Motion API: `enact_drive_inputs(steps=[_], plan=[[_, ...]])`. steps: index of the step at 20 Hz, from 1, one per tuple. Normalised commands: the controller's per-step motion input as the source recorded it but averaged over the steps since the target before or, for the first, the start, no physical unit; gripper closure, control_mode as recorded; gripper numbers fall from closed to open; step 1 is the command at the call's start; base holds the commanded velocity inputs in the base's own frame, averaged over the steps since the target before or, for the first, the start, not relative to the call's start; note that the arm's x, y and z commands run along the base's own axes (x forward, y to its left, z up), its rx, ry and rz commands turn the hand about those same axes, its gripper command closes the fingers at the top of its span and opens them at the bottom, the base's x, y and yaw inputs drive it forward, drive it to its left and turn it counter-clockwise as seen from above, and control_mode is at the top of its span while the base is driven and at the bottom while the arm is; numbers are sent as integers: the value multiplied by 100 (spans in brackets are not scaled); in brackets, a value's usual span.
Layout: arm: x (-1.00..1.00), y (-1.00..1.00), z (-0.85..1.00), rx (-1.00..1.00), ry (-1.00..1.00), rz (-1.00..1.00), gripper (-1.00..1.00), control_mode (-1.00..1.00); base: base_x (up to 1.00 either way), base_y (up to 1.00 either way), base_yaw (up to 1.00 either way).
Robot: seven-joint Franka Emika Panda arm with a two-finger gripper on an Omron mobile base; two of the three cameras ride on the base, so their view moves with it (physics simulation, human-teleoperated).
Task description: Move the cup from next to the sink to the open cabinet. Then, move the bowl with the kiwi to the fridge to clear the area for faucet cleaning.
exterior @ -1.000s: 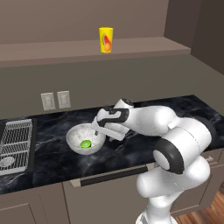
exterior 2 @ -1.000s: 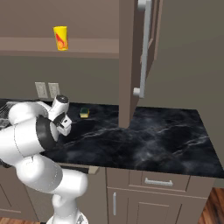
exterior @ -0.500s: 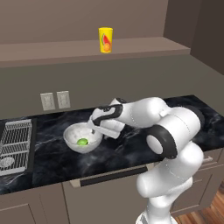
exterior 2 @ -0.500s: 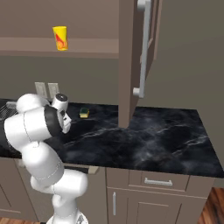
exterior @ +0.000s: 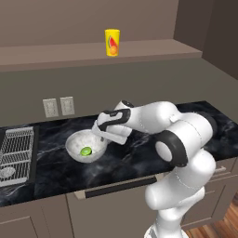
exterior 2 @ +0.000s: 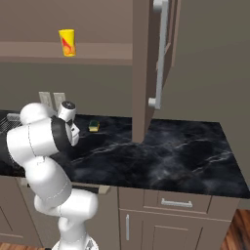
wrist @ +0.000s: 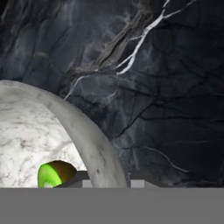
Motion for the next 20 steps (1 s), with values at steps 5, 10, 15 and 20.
enact_drive_inputs(steps=[5, 10, 15, 20], plan=[[-64, 0, 12, 0, -17, 0, 100, -100, 0, 0, 0], [-100, -14, 69, 5, -14, -2, 100, -100, 0, 0, 0], [-91, -23, 100, 6, -1, -6, 100, -100, 0, 0, 0], [-87, -26, 100, 3, 0, -12, 100, -100, 0, 0, 0]])
